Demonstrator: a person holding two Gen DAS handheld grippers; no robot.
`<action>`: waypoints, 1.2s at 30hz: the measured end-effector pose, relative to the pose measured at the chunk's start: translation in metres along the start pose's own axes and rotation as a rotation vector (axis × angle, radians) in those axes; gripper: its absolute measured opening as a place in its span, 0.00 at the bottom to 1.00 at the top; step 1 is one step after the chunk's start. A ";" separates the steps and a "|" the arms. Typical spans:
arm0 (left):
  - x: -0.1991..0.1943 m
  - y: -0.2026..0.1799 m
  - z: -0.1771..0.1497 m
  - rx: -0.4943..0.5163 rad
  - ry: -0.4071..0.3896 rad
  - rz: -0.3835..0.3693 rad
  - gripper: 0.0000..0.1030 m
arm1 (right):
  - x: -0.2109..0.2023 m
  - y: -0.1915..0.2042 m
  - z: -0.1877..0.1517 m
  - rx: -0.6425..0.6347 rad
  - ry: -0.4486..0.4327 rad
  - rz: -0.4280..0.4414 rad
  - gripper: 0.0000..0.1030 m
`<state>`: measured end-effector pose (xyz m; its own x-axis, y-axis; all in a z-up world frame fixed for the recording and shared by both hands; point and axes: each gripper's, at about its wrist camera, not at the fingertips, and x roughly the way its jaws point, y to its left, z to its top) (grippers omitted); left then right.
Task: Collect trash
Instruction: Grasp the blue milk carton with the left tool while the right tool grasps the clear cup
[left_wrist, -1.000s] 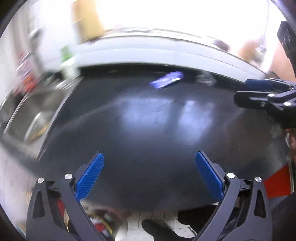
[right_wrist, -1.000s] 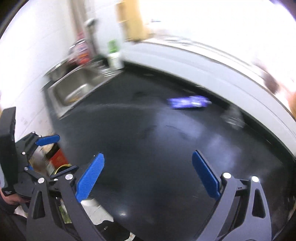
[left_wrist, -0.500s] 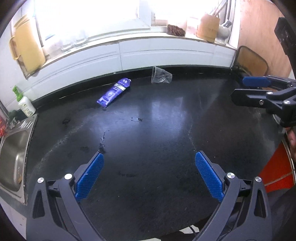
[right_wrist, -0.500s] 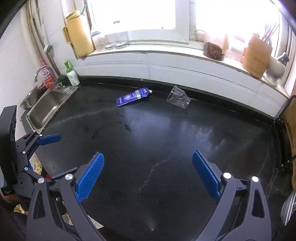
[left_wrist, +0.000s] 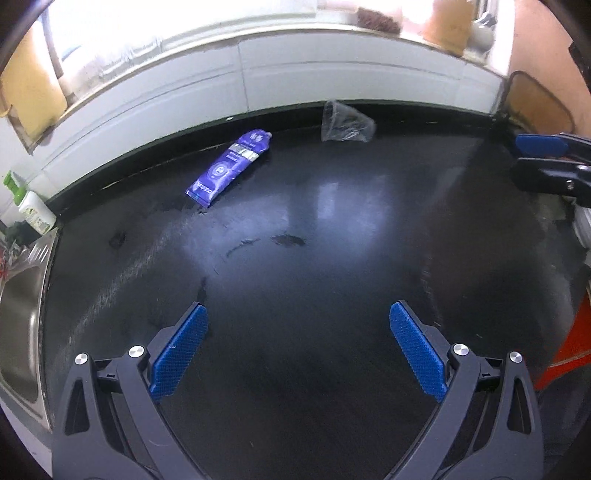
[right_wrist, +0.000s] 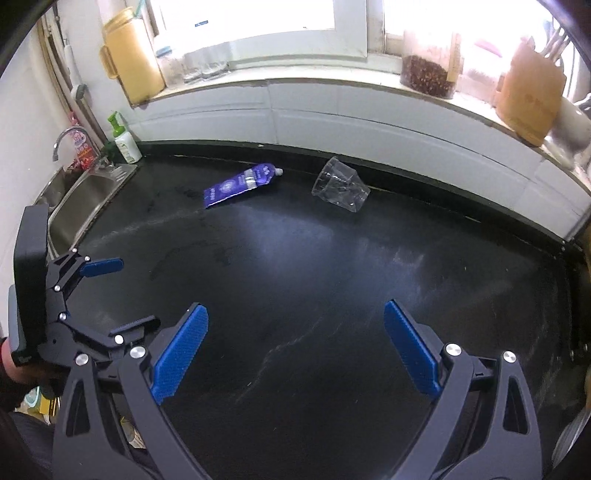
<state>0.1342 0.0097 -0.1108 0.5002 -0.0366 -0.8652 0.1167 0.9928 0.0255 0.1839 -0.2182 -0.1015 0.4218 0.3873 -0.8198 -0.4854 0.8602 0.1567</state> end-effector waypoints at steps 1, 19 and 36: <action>0.007 0.003 0.005 0.000 0.004 0.003 0.93 | 0.009 -0.006 0.006 -0.003 0.009 0.004 0.90; 0.164 0.075 0.125 0.123 0.030 0.004 0.94 | 0.187 -0.066 0.093 -0.108 0.145 -0.005 0.90; 0.172 0.072 0.151 0.180 0.019 -0.107 0.52 | 0.227 -0.068 0.120 -0.193 0.118 0.089 0.50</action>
<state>0.3580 0.0577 -0.1822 0.4610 -0.1366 -0.8768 0.3204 0.9470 0.0209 0.4050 -0.1492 -0.2321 0.2839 0.4072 -0.8681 -0.6587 0.7407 0.1321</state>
